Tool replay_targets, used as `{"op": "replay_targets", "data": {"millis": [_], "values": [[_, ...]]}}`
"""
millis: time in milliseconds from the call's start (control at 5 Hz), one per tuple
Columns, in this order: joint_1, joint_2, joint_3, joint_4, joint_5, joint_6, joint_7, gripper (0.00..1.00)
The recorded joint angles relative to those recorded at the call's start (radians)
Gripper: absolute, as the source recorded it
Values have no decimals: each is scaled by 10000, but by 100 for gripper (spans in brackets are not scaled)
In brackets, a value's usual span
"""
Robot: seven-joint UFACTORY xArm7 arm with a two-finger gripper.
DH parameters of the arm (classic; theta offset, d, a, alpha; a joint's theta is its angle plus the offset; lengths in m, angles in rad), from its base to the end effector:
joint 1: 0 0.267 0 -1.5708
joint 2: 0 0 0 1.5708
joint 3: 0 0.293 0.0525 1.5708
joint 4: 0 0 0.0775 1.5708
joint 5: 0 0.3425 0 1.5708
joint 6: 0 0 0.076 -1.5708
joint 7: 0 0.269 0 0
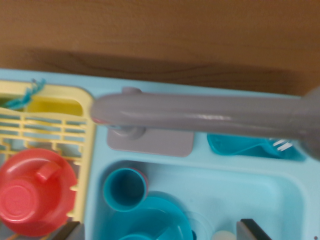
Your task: Pick detergent from the sink
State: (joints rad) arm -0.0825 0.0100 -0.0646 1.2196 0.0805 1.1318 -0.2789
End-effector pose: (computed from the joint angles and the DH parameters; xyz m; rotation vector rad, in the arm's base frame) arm 0.4972 -0.0565 0.2493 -3.0791 -0.1548 -0.1413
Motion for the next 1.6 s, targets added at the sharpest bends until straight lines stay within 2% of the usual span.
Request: {"op": "replay_targets", "data": {"millis": [200,400,600,800,1000,1200,1400,1600], "values": [[0,0,0,0,0,0,0,0],[-42,51,-88,-445,83,-461,-270,0],[-42,51,-88,-445,83,-461,-270,0],[-86,103,-178,-902,168,-933,-547,0],[-86,103,-178,-902,168,-933,-547,0],[-129,154,-267,-1353,252,-1400,-821,0],[-129,154,-267,-1353,252,-1400,-821,0],[-171,204,-354,-1793,334,-1855,-1087,0]]}}
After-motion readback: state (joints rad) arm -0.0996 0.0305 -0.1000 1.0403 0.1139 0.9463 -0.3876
